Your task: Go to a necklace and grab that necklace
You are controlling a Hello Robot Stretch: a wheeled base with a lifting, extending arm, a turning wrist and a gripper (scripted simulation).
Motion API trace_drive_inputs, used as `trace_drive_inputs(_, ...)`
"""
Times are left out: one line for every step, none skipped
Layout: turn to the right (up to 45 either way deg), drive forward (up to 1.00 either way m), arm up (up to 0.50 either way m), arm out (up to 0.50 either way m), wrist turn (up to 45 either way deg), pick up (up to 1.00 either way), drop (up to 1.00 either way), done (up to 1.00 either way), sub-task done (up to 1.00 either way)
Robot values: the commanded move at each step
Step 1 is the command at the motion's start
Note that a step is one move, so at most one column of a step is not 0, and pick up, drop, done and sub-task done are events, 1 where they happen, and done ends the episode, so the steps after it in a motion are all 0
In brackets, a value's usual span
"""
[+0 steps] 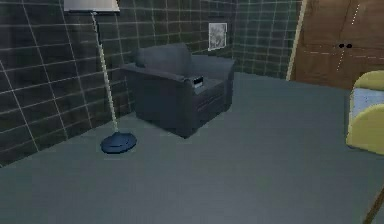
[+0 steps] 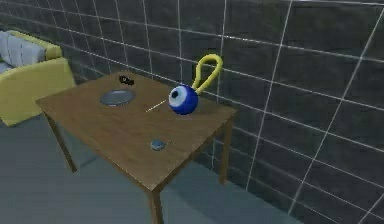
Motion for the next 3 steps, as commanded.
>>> trace_drive_inputs(45.0, 0.00, 0.00, 0.00, 0.0, 0.00, 0.00, 0.00, 0.00)
trace_drive_inputs(45.0, 0.00, 0.00, 0.00, 0.0, 0.00, 0.00, 0.00, 0.00)
trace_drive_inputs(21.0, 0.00, 0.00, 0.00, 0.0, 0.00, 0.00, 0.00, 0.00)
